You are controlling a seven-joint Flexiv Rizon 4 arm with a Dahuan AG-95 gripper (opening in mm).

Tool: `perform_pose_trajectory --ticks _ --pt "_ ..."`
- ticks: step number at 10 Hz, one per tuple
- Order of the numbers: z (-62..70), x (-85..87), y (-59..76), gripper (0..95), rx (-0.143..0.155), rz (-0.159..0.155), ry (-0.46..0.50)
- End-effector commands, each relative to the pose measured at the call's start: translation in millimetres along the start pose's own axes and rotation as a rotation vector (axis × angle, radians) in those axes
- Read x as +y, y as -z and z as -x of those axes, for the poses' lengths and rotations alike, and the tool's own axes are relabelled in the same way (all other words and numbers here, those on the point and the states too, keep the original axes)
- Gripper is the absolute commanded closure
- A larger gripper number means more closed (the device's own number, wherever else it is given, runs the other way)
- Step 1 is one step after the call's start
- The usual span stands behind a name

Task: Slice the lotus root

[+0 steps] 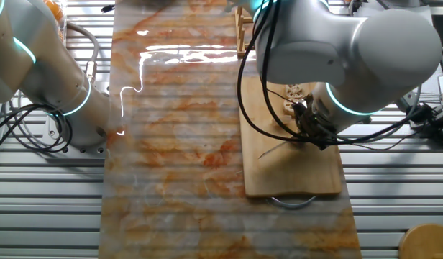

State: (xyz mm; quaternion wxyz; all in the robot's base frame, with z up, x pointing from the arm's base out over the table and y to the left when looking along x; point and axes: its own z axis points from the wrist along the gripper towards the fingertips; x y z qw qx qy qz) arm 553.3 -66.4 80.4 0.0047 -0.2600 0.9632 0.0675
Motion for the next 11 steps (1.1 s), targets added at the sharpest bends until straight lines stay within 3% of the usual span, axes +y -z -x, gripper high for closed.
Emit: perform_pose_trajectory --ticks 1,5,7,11 --pt "-0.6 -0.5 0.3 95.0 -0.005 -0.011 -0.006" --pt "0.2 -4.4 -4.4 95.0 0.002 -0.035 -0.009" --pt "1.0 -5.9 -6.4 95.0 0.007 -0.012 -0.024" --pt "5.8 -4.2 -10.5 95.0 0.021 -0.013 -0.053"
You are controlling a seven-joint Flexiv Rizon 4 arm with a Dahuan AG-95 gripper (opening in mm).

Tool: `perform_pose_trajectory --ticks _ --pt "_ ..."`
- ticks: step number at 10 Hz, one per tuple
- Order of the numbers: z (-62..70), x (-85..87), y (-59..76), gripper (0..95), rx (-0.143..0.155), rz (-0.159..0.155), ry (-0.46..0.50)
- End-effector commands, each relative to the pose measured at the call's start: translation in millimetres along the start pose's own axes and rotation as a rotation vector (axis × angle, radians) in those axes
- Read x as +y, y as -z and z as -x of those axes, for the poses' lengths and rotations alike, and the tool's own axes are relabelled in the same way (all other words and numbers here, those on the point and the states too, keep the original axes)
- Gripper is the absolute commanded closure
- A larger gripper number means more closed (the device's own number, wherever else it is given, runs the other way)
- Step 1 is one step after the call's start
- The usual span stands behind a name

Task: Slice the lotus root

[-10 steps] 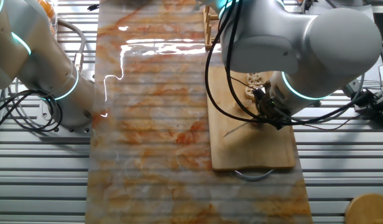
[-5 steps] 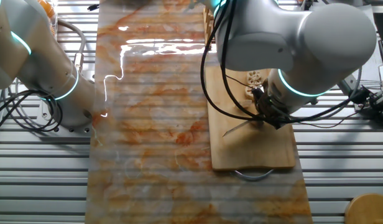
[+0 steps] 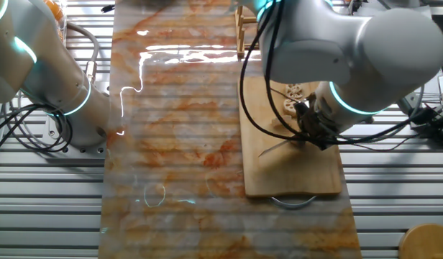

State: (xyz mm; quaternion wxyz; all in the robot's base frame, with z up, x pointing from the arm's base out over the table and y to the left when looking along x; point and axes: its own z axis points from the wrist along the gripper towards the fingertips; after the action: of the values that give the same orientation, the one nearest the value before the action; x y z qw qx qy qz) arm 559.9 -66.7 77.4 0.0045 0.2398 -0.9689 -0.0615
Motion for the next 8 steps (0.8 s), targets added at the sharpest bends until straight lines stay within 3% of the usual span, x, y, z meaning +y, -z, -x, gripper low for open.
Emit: perform_pose_trajectory --ticks 1,3,6,8 --pt "2.1 1.8 -12.5 95.0 0.005 -0.014 -0.022" --pt "-0.7 6.7 -21.5 95.0 0.014 -0.030 -0.034" --pt "-12.2 9.8 -31.8 95.0 0.077 -0.065 -0.021" --pt "-12.9 3.8 -45.1 95.0 0.082 -0.079 -0.022"
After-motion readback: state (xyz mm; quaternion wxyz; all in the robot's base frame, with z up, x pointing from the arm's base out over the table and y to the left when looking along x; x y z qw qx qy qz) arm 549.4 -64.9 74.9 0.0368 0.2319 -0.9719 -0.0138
